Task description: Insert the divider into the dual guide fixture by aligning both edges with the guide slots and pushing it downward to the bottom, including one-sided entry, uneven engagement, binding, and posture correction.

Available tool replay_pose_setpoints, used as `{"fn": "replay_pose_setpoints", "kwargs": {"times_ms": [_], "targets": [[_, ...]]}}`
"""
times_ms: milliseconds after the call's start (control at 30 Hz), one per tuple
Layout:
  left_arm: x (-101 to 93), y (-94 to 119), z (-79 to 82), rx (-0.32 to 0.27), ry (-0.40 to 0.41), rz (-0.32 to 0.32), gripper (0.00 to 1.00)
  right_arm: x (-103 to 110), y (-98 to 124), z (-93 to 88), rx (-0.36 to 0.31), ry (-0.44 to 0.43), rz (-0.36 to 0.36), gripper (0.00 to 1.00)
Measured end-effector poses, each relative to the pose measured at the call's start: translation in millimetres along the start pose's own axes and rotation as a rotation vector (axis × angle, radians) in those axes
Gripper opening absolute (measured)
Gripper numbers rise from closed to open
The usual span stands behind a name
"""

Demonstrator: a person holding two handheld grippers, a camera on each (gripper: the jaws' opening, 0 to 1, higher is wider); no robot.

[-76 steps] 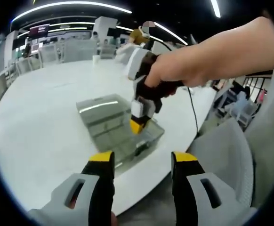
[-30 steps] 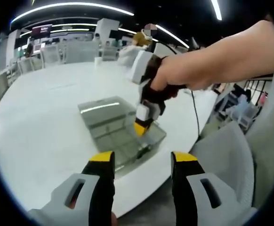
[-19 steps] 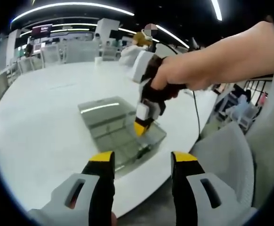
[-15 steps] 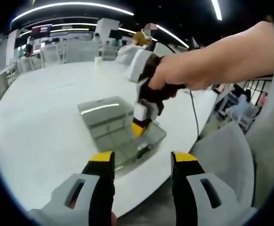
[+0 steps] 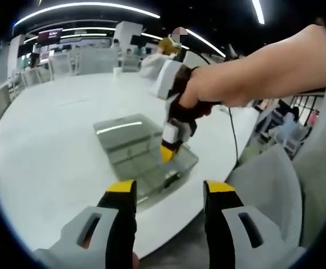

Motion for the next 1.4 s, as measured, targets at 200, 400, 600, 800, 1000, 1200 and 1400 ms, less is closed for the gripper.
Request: {"fn": "replay_pose_setpoints", "kwargs": {"times_ms": [200,400,600,800,1000,1200,1400], "targets": [[-0.4,-0.7,-1.0,-0.001,0.001,-0.002,0.46,-1.3,-0.2,-3.9,-0.015,-0.013,0.013,0.00],[-1.2,-2.7,-0.3,0.002,-0.006,-0.009,0.46,5.8,3.9,-6.6,-0.006,-0.016,-0.006,0.00],[-0.7,-2.0,-0.7,0.002,-0.004,-0.007,0.46,3.1,1.0,-1.3,0.009,-0.014,-0.011,0.00],[-0.7,-2.0,-0.3,0.001,-0.002,-0.006,0.46,-6.2,-0.8,-0.1,0.004,-0.014,0.048,0.00],[-0.4,-1.9,0.9,-0.008,0.000,-0.003,0.46,-11.1,2.7,-4.5,-0.018,-0.057,0.110,0.02],[1.3,-1.2,1.2,-0.020,0.011,-0.001,0.46,-10.5,0.6,-2.8,-0.027,-0.040,0.118,0.02],[1.4,-1.2,1.1,-0.019,0.013,-0.004,0.46,-2.2,5.0,-8.6,-0.030,0.011,0.067,0.00]]}}
Point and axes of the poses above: the point that each gripper's makers call its tool centre point, and the gripper's own axes: y roughly backward along the fingers, x roughly to its left, z roughly out of its top, the point moved 10 cm from there along y, roughly backward along the fingers, and after that the axes turned 4 degrees about -x, right-handed, at the moved point
